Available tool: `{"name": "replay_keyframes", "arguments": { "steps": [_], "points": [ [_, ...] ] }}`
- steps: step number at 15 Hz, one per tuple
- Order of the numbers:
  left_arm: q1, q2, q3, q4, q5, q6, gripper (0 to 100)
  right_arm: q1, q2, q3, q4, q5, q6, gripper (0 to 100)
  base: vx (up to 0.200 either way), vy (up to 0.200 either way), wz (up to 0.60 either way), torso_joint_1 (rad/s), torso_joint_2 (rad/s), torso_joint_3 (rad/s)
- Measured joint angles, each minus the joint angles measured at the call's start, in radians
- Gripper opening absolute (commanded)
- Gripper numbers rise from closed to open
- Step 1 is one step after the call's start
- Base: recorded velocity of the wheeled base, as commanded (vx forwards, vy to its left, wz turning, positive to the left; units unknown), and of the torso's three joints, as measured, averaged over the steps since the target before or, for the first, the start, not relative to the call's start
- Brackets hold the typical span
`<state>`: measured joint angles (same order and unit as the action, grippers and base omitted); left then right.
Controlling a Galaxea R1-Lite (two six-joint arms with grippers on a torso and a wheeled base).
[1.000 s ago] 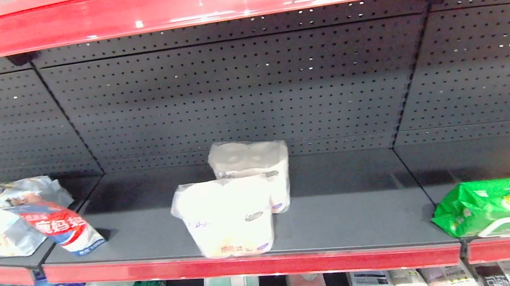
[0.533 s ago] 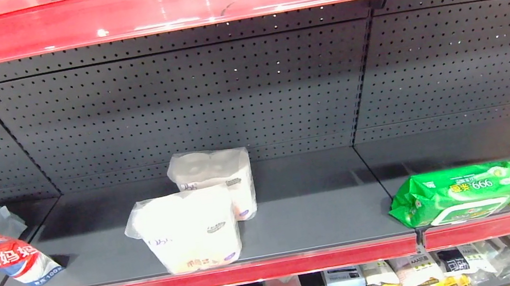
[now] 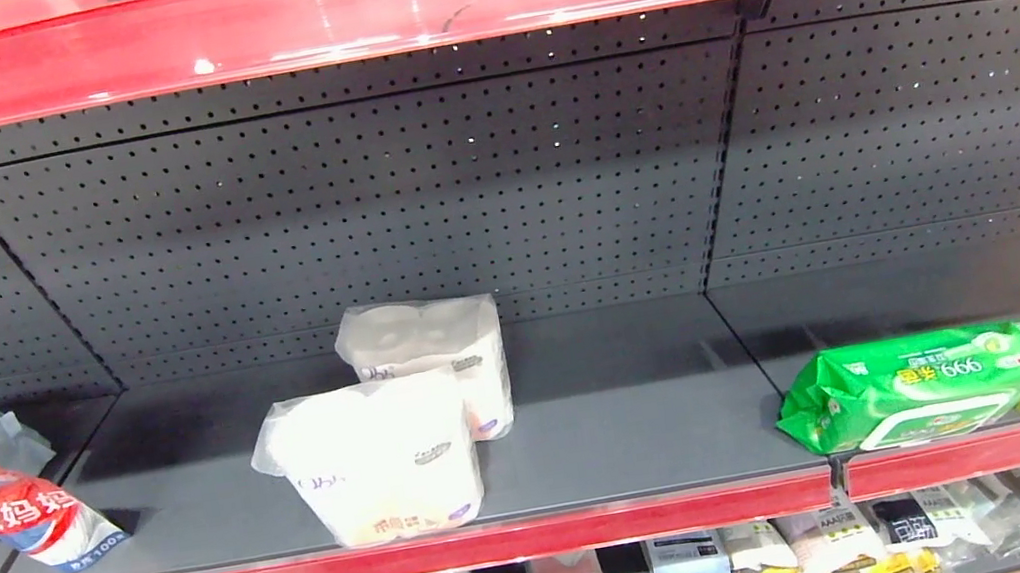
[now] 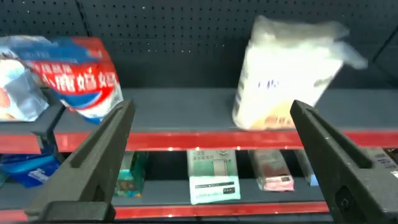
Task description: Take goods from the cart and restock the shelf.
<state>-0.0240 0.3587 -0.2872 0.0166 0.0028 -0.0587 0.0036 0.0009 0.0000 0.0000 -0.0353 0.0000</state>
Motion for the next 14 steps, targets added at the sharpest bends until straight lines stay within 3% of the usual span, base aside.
{"name": "replay_keyframes", "arguments": {
  "steps": [4, 7, 8, 11, 14],
  "points": [
    [0.071, 0.462, -0.172, -0.001, 0.015, 0.000, 100, -0.001, 0.000, 0.000, 0.000, 0.000, 0.000, 100, 0.000, 0.000, 0.00, 0.000, 0.00, 0.000],
    [0.110, 0.729, -0.221, 0.004, 0.019, 0.089, 100, -0.001, 0.000, 0.000, 0.000, 0.000, 0.000, 100, 0.000, 0.000, 0.00, 0.000, 0.00, 0.000],
    [0.116, 0.796, -0.230, 0.003, 0.019, 0.105, 100, -0.001, 0.000, 0.000, 0.000, 0.000, 0.000, 100, 0.000, 0.000, 0.00, 0.000, 0.00, 0.000],
    [0.122, 0.969, -0.246, -0.024, 0.018, 0.118, 100, -0.001, 0.000, 0.000, 0.000, 0.000, 0.000, 100, 0.000, 0.000, 0.00, 0.000, 0.00, 0.000],
    [0.114, 1.098, -0.247, -0.146, 0.016, 0.131, 100, -0.001, 0.000, 0.000, 0.000, 0.000, 0.000, 100, 0.000, 0.000, 0.00, 0.000, 0.00, 0.000]
  ]
}}
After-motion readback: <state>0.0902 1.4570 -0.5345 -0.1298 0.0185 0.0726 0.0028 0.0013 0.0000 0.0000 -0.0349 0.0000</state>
